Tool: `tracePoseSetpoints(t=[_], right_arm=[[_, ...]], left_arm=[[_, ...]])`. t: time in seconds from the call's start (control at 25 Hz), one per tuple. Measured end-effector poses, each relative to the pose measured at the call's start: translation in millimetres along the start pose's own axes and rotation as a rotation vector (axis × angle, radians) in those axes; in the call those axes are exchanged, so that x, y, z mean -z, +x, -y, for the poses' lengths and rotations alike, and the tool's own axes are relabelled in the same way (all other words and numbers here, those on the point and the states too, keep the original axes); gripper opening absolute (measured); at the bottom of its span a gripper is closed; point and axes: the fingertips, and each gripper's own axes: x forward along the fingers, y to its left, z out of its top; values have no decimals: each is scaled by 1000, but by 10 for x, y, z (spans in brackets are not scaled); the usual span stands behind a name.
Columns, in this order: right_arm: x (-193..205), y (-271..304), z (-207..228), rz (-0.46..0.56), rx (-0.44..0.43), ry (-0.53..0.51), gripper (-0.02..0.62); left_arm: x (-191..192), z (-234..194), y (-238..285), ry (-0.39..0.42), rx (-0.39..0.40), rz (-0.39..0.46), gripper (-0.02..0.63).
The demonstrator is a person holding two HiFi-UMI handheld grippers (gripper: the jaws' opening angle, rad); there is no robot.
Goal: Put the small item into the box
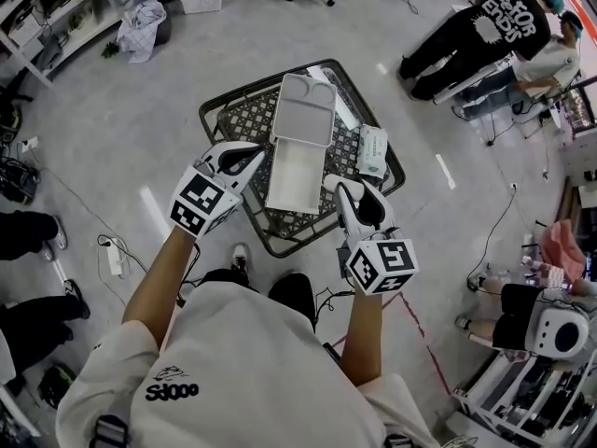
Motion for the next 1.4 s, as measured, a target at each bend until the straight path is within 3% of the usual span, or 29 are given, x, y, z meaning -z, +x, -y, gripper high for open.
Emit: tracePoseSetpoints(t=[0.8, 1.4], right_arm=[[510, 632, 699, -175, -210, -1, 149], [1242, 1335, 588, -331, -339, -11, 150]], left_arm=[[530, -239, 227, -183, -287, -86, 5], [1174, -371, 260, -281, -372, -180, 5]])
